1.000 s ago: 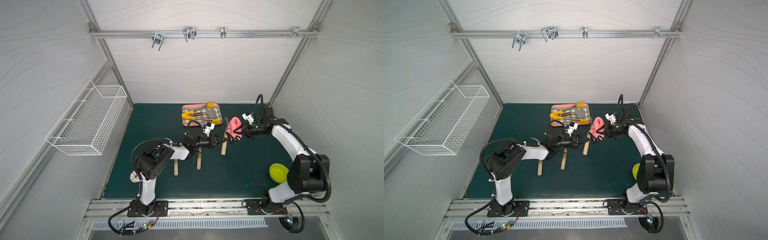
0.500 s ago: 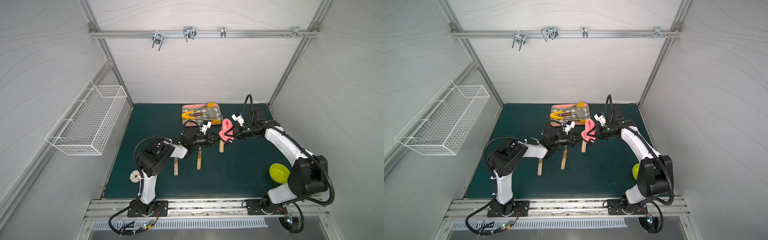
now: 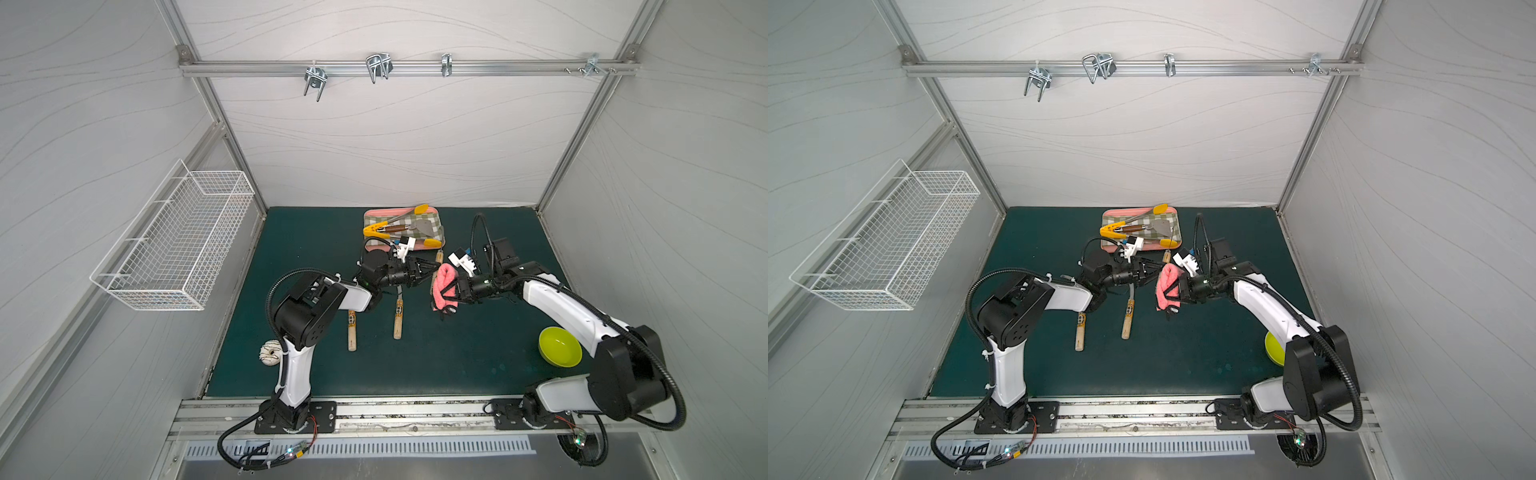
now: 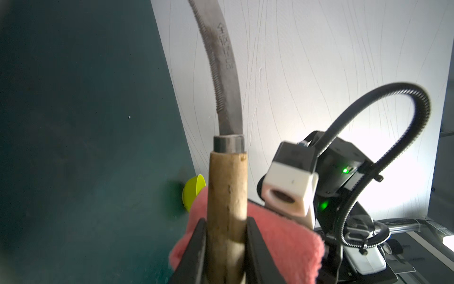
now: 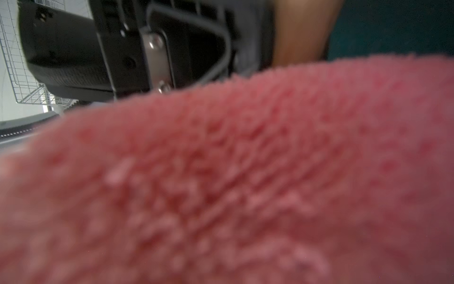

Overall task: Wipe small sickles with rags
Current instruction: Wipe the small sickle.

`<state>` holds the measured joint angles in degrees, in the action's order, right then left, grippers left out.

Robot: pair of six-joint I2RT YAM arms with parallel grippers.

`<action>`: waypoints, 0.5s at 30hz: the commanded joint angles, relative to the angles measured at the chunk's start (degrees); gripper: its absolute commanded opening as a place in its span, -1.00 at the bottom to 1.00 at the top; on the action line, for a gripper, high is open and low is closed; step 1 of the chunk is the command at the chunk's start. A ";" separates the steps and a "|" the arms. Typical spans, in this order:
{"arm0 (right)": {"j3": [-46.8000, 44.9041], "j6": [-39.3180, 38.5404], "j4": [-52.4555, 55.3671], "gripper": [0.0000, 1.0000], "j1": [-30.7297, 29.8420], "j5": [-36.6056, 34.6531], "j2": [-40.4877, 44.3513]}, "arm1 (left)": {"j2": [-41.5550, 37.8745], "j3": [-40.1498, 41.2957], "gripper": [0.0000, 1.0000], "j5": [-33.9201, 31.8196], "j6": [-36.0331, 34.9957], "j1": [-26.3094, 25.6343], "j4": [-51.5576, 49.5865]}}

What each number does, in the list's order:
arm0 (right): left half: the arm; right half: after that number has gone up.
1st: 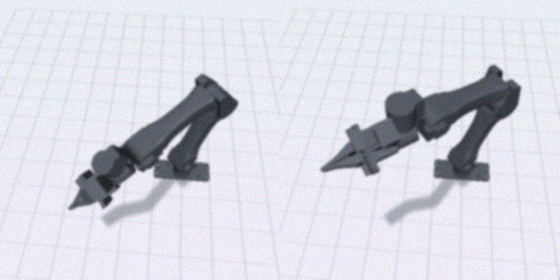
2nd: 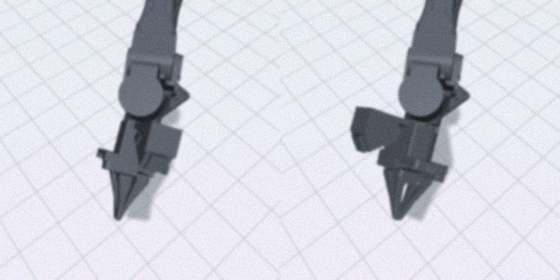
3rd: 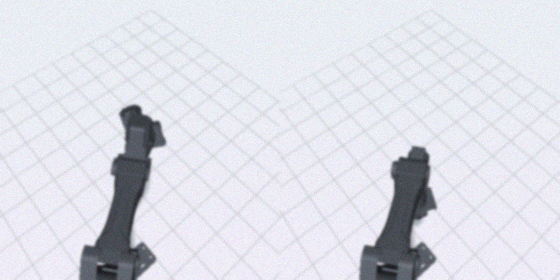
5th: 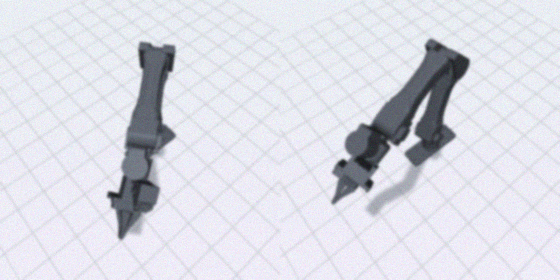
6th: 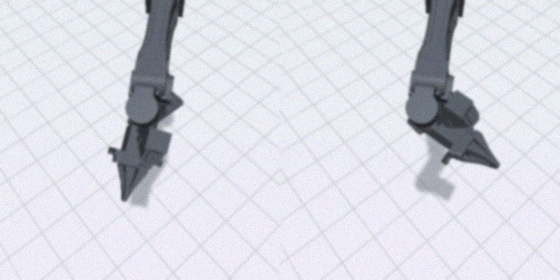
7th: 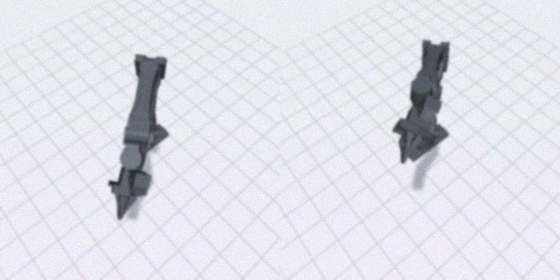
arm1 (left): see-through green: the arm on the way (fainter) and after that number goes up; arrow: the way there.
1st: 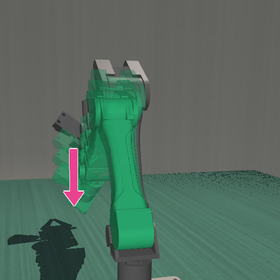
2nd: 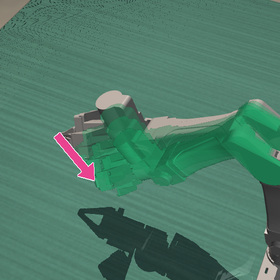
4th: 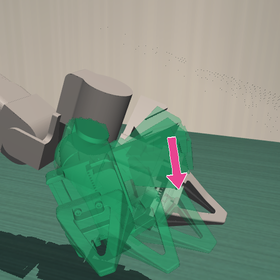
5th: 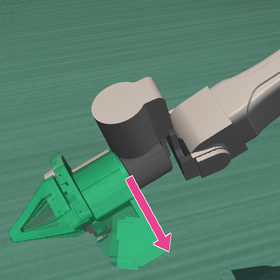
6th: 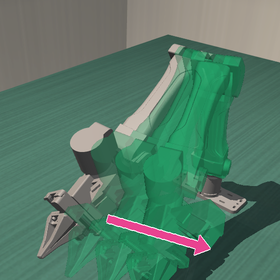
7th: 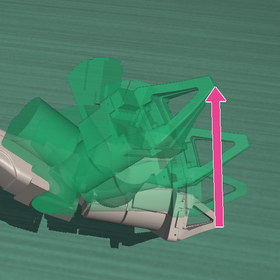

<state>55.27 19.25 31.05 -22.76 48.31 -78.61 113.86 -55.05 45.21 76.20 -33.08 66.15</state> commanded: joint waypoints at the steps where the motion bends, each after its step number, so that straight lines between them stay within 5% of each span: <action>1: -0.78 0.66 1.59 -0.69 1.49 2.78 2.64 | -1.14 -3.75 -1.00 -0.48 2.28 0.03 7.99; 9: 6.28 1.65 3.76 -0.72 15.52 3.08 0.68 | -2.63 -1.75 -1.00 -0.23 3.10 0.25 9.31; 15: 17.51 -0.23 3.36 -0.71 16.24 6.49 -10.40 | -4.32 0.89 -1.00 -0.51 4.32 -0.19 11.54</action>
<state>69.14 20.86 33.65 -5.65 51.62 -85.12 112.14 -54.39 44.16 78.37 -33.01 70.70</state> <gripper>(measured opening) 0.146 0.232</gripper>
